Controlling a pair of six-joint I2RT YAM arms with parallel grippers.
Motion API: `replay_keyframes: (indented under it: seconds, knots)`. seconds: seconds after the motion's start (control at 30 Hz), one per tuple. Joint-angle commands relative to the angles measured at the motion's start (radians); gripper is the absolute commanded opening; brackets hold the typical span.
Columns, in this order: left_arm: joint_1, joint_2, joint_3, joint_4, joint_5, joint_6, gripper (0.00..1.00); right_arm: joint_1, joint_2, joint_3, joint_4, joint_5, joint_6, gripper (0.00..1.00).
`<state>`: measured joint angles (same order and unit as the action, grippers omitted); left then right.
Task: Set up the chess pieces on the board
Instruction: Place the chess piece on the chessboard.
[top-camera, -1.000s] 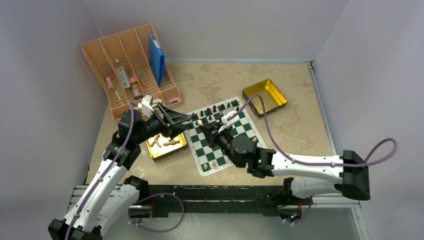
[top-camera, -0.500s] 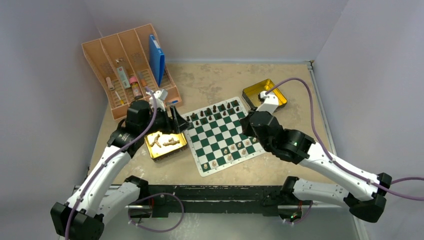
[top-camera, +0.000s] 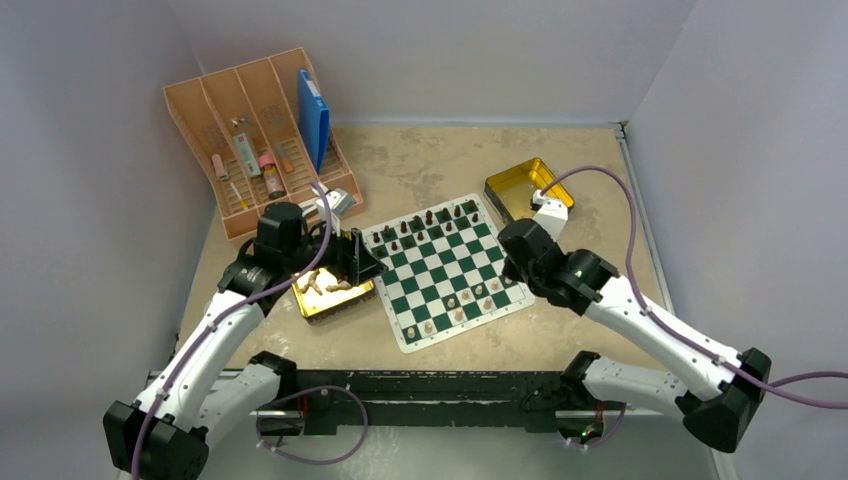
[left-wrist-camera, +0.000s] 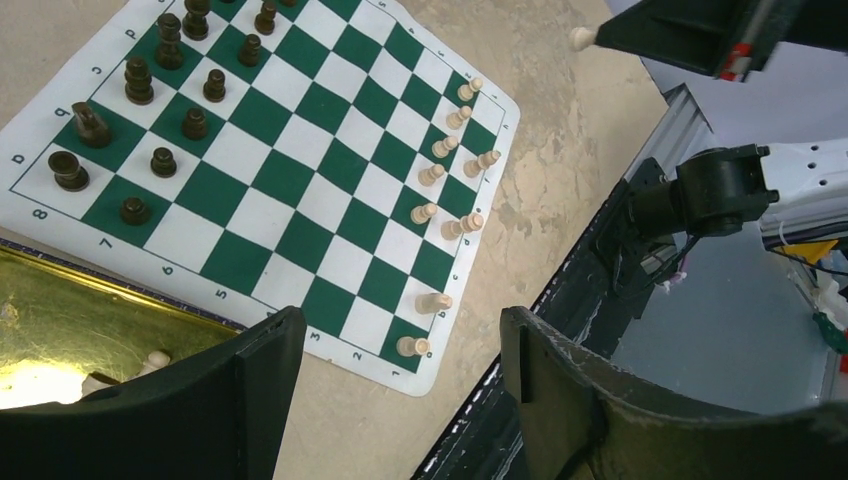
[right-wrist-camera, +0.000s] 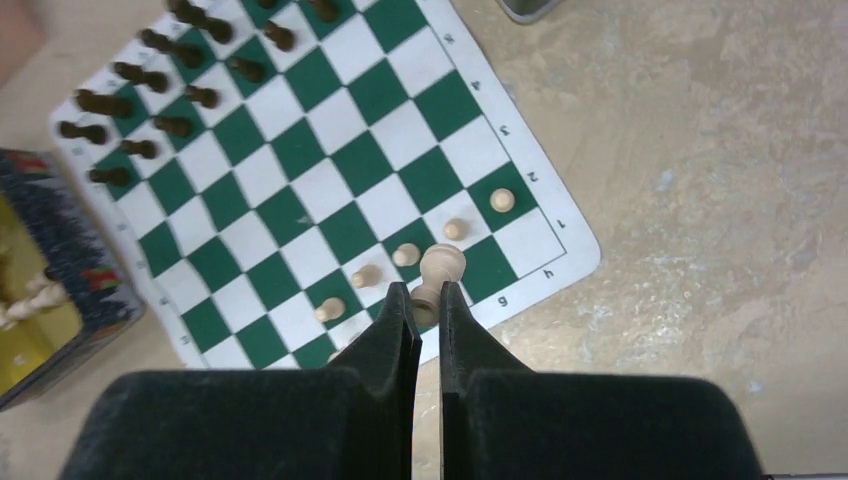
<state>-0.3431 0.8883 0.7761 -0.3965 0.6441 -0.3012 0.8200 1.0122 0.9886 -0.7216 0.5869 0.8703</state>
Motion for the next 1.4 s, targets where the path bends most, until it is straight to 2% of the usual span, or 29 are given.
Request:
replay_keyframes:
  seconds: [0.0, 0.37, 0.53, 0.83, 1.03, 1.37]
  knots:
    - [-0.004, -0.023, 0.009, 0.029, 0.049, 0.059, 0.71, -0.087, 0.051, -0.066, 0.052, -0.081, -0.029, 0.00]
    - [-0.004, -0.049, -0.005, 0.012, -0.012, 0.058, 0.71, -0.347, 0.153, -0.152, 0.185, -0.262, -0.069, 0.00]
    - [-0.009, -0.074, -0.009, -0.009, -0.075, 0.064, 0.71, -0.417, 0.207, -0.196, 0.223, -0.320, -0.037, 0.00]
    - [-0.100, -0.087, -0.009, -0.029, -0.150, 0.074, 0.72, -0.471, 0.169, -0.284, 0.199, -0.389, 0.026, 0.00]
    - [-0.115, -0.078, -0.009, -0.034, -0.161, 0.074, 0.72, -0.478, 0.157, -0.311, 0.223, -0.463, 0.024, 0.00]
    - [-0.121, -0.081, -0.015, -0.035, -0.165, 0.071, 0.72, -0.480, 0.193, -0.332, 0.284, -0.489, 0.010, 0.00]
